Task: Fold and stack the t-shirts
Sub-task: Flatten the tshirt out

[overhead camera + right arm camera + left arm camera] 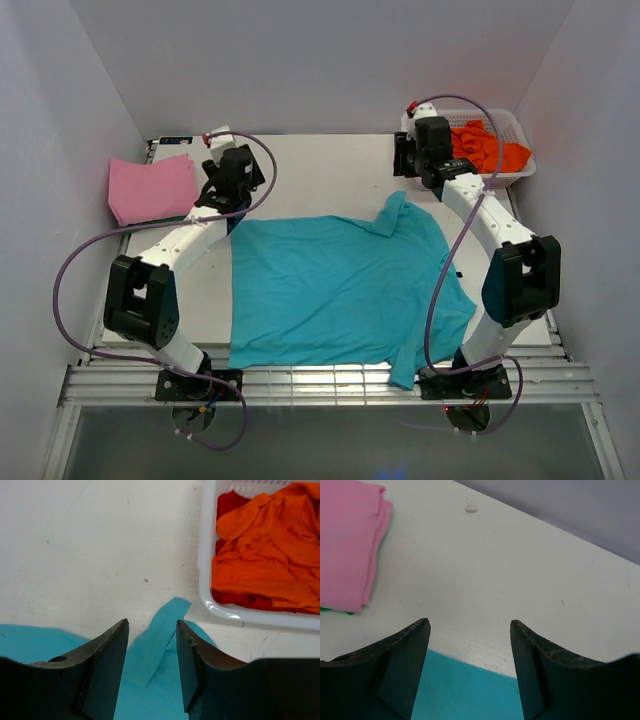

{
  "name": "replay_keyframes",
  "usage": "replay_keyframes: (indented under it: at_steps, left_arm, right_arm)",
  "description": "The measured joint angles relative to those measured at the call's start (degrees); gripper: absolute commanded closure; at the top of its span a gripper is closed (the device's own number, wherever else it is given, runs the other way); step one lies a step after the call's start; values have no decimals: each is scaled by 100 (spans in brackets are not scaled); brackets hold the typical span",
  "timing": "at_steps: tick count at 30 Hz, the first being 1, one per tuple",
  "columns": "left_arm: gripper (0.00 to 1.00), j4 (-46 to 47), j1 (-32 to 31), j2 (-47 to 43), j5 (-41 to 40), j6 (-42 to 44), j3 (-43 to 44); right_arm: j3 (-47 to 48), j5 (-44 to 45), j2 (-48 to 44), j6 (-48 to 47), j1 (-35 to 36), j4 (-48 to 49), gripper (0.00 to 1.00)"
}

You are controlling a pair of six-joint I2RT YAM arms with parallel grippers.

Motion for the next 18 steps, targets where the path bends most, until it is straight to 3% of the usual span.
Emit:
replay_keyframes:
  at_steps: [8, 18]
  left_arm:
    - [24, 48, -1453, -409, 240, -455, -1185]
    - [23, -131, -1506, -457, 494, -916, -2177]
  right_arm:
    - [-981, -341, 107, 256, 214, -503, 54]
    - [-1364, -494, 625, 487, 291, -807, 55]
